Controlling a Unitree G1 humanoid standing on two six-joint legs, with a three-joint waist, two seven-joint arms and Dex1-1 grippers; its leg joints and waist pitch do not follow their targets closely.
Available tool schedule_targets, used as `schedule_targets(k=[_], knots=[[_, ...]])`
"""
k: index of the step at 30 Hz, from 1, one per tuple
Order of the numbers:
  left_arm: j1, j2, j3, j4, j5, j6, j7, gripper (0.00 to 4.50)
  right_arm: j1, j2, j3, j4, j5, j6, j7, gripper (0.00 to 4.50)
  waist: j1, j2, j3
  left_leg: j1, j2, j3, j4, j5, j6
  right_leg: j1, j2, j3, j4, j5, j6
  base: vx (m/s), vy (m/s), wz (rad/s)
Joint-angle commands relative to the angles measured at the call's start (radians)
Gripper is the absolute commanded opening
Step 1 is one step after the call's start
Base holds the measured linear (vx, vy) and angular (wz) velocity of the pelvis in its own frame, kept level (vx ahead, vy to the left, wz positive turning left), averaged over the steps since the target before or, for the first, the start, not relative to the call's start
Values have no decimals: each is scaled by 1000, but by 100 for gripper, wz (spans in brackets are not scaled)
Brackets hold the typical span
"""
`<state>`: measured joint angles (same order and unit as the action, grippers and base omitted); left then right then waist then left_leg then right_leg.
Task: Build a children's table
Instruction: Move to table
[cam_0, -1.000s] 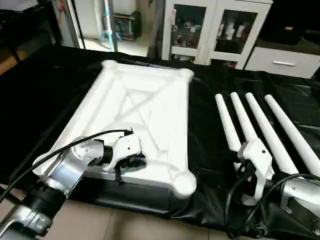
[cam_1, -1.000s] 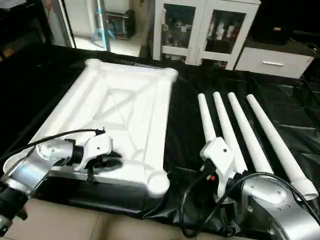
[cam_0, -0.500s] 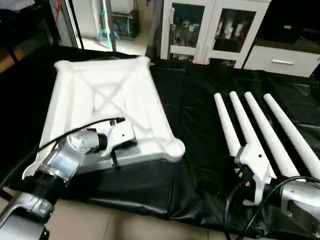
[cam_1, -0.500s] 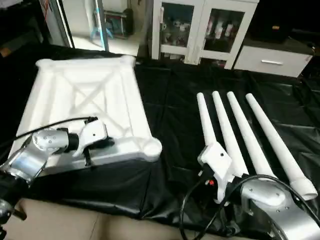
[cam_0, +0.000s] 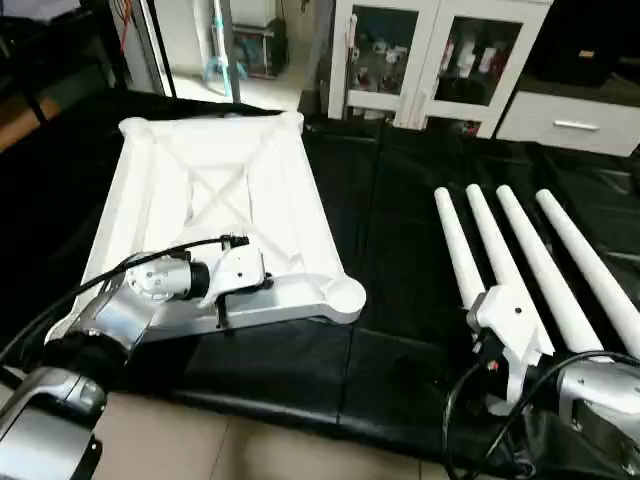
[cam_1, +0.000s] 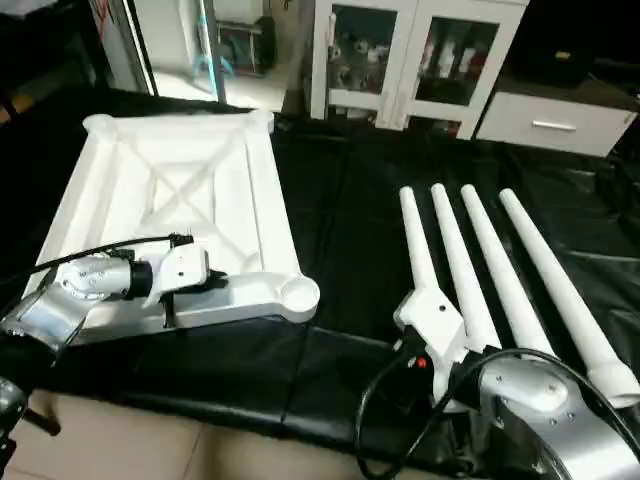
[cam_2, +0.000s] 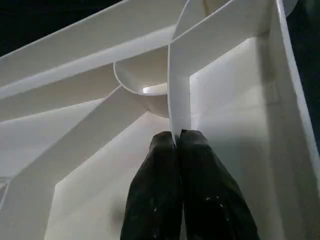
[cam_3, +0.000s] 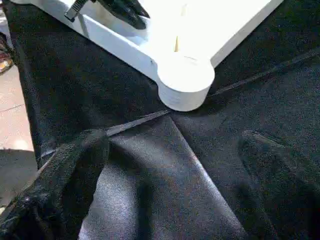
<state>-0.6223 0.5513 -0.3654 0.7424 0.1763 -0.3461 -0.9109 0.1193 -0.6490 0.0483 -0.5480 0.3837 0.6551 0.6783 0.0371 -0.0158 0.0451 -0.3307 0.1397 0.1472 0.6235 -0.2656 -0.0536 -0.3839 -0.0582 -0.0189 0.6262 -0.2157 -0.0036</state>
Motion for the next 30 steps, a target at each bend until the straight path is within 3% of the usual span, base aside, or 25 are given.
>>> schedule_targets(k=[1,2,3,4,7,9,13,14,15,16,18,20,23,27,30], knots=[[5,-3,5,15,-12,-40,-20,3,7,-1,0,-14,-12,-4,-9,450,4,-7,-36,-11,87,-30,-93,-86,27,42,-99,55,-77,-143,-212,0,0,0],[3,-4,10,22,-23,-40,-36,3,7,0,0,-13,-10,-4,-10,450,4,-7,-36,-11,86,-30,-94,-85,25,41,-99,55,-77,-143,-212,0,0,0],[2,-4,13,23,-27,-43,-38,47,7,0,0,-13,-10,-4,-10,450,3,-6,-37,-11,86,-30,-93,-79,25,42,-98,54,-75,-130,-215,0,0,0],[-1,-3,19,25,-37,-46,-47,58,7,0,0,-13,-8,-3,-10,450,3,-7,-37,-11,87,-30,-93,-74,25,42,-98,54,-74,-120,-217,0,0,0],[-7,7,46,9,-87,-46,-97,64,1,-11,13,-5,-23,-7,-9,450,4,-5,-41,-9,88,-29,-92,-41,33,41,-98,51,-67,-50,-236,0,0,0],[-7,9,62,-9,-114,-32,-124,101,-4,-3,8,-2,-8,-1,-5,450,3,-8,-43,-9,87,-28,-88,-5,43,44,-98,49,-58,25,-254,0,0,0],[14,14,93,-79,-175,9,-164,109,-12,-4,5,2,-8,-3,-4,450,4,-8,-40,-5,90,-26,-90,-7,44,43,-99,48,-57,49,-281,0,0,0],[20,17,99,-96,-185,15,-169,138,-14,-2,3,2,-6,-3,-5,450,3,-10,-39,-6,90,-25,-90,-16,42,44,-100,48,-57,48,-284,0,0,0],[25,18,103,-107,-192,19,-173,138,-15,-1,1,2,-4,-2,-5,450,4,-10,-39,-6,89,-24,-89,-18,42,45,-100,49,-57,47,-285,0,0,0],[54,22,131,-187,-242,66,-180,142,-18,7,-10,-6,9,4,-10,450,4,-4,-38,-6,90,-25,-90,-23,37,47,-102,50,-55,45,-287,0,0,0],[79,21,160,-264,-293,119,-181,155,-21,16,-21,-12,21,10,-16,450,3,-8,-38,-6,90,-23,-90,-29,34,46,-99,49,-56,41,-291,0,0,0],[93,17,180,-317,-322,157,-165,180,-25,24,-31,-18,27,16,-28,450,3,-2,-36,-6,91,-22,-91,-38,25,45,-99,49,-57,31,-297,0,0,0],[128,-22,254,-477,-292,297,46,190,-83,83,-64,-15,-35,82,-184,450,-2,0,-34,-8,88,-23,-89,-32,13,47,-93,47,-58,19,-303,0,0,0],[187,-145,331,-625,-316,504,281,198,-213,231,-149,52,-69,256,-415,450,-4,0,-35,-7,79,-21,-85,1,-12,50,-88,49,-59,-17,-293,0,0,0],[240,-181,327,-684,-330,518,314,198,-225,241,-156,64,-71,271,-430,450,0,2,-36,-12,77,-19,-83,39,-5,54,-83,51,-57,39,-281,0,0,0]])
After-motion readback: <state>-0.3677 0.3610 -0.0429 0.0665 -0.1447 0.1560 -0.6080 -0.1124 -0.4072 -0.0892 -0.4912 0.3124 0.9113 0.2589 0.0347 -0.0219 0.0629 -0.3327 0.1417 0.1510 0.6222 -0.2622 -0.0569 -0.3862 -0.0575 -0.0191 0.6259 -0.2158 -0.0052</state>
